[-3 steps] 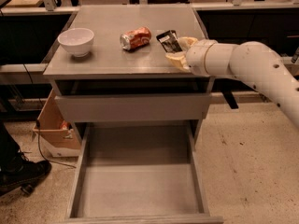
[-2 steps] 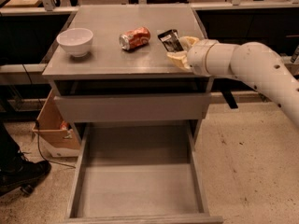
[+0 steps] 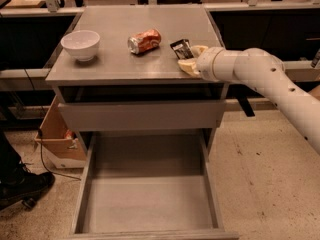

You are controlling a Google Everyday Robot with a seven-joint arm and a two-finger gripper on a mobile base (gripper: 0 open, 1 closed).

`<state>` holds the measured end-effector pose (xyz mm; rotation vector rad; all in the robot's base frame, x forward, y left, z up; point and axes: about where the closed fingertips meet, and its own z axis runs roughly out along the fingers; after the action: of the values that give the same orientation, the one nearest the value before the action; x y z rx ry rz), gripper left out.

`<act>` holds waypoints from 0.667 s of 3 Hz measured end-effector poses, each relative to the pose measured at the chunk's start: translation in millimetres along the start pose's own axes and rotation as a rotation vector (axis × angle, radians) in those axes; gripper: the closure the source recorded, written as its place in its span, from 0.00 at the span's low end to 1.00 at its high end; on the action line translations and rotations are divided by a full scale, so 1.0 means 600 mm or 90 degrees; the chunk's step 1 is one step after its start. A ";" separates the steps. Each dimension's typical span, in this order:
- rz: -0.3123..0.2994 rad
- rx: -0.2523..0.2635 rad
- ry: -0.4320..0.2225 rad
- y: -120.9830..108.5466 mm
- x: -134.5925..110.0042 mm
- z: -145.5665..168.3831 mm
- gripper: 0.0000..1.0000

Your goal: Pick rxbar chocolate from middle drawer and place on counter

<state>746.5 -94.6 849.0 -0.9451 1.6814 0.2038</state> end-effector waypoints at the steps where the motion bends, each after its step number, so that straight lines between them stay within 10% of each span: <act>1: 0.023 0.007 0.013 -0.029 0.031 0.029 0.78; 2: 0.023 0.006 0.013 -0.030 0.025 0.027 0.55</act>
Offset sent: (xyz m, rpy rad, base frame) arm 0.0555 -0.0273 -0.0350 0.0417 0.0520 -0.0585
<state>770.3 -104.3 836.3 -0.9130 1.7175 0.2097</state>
